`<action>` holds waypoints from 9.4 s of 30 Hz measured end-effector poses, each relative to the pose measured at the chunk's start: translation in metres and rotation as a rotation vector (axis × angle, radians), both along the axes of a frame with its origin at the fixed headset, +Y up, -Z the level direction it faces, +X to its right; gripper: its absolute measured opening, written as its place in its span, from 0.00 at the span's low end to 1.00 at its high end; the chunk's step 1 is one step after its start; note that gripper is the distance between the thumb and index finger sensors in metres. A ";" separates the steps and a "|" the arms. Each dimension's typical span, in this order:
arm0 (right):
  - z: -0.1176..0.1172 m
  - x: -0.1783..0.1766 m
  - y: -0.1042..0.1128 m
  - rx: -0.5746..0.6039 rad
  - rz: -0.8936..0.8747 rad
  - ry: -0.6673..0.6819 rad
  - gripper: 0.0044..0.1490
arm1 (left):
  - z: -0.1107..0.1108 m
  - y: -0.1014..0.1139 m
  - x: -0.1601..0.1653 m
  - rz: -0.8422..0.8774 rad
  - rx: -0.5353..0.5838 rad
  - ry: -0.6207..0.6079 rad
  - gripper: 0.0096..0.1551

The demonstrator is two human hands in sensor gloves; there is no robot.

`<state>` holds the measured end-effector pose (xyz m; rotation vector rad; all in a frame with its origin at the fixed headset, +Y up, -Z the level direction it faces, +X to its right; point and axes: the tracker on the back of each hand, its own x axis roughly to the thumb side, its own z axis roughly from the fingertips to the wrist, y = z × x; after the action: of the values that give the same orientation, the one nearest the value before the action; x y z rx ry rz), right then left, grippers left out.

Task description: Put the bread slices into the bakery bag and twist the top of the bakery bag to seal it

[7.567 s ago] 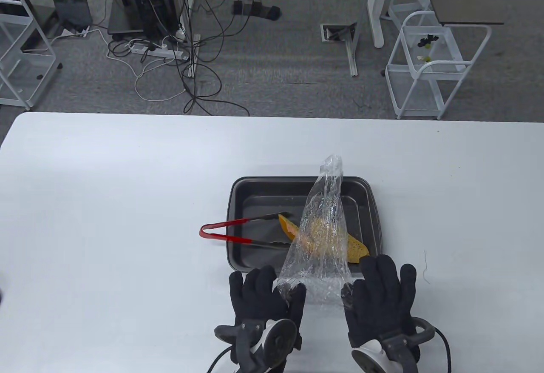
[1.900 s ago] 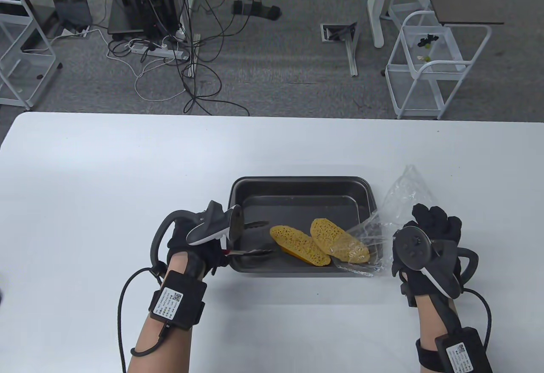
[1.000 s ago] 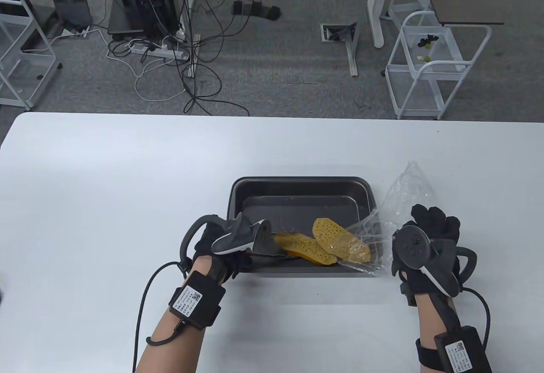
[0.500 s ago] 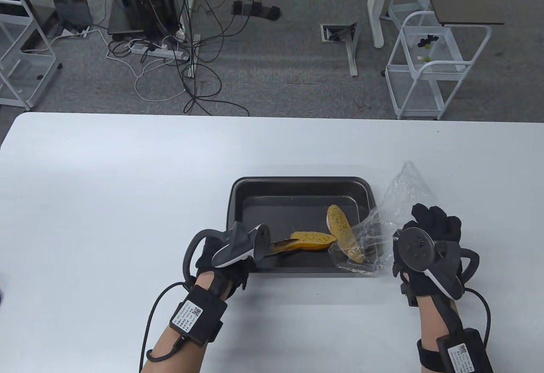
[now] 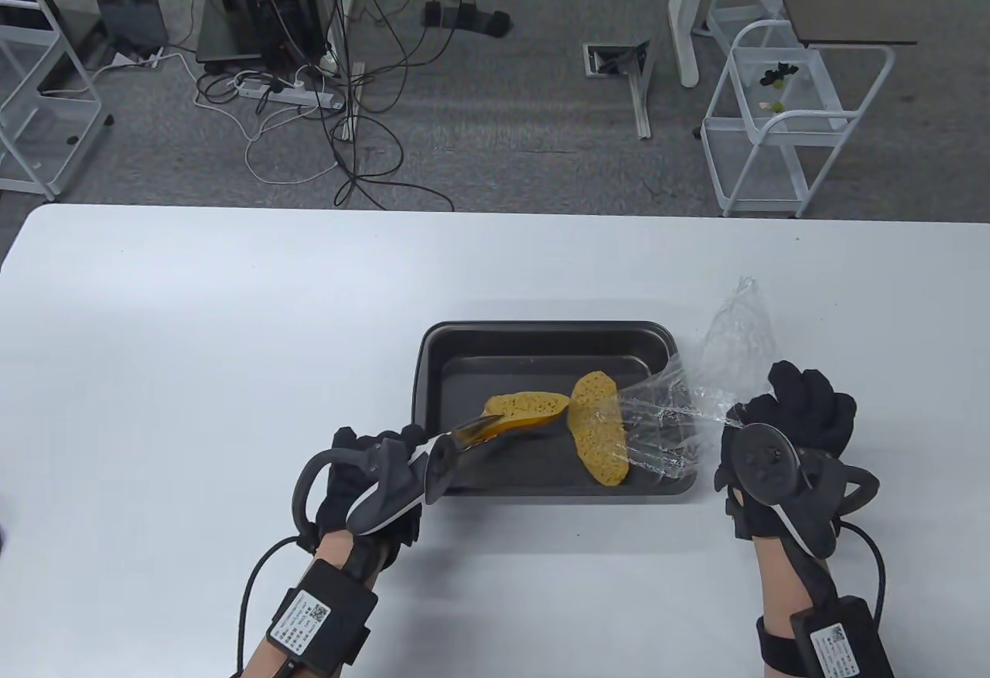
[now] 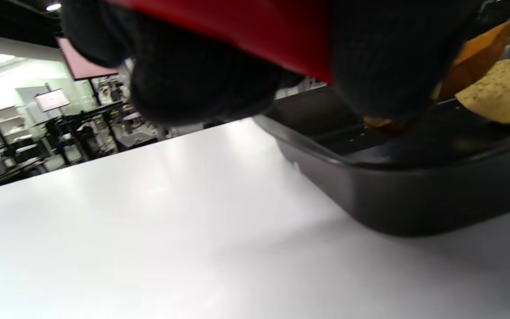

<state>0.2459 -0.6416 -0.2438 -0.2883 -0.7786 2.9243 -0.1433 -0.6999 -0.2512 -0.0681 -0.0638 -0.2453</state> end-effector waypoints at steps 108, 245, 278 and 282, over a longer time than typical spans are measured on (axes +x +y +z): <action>-0.008 -0.029 -0.008 -0.427 -0.912 0.820 0.28 | 0.095 0.080 0.158 -0.228 0.245 -0.218 0.54; 0.002 -0.037 -0.030 0.153 0.127 0.402 0.28 | 0.032 -0.012 0.003 0.988 -0.822 -0.036 0.45; 0.005 -0.084 -0.022 -0.415 0.098 0.751 0.28 | 0.023 -0.019 0.041 1.035 -0.673 0.071 0.45; 0.006 -0.079 -0.015 -0.537 0.055 0.853 0.28 | 0.018 -0.019 0.033 1.024 -0.794 0.104 0.44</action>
<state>0.1669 -0.6566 -0.2377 0.8973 0.1230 2.8001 -0.1099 -0.7191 -0.2337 -0.8129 -0.0821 0.8227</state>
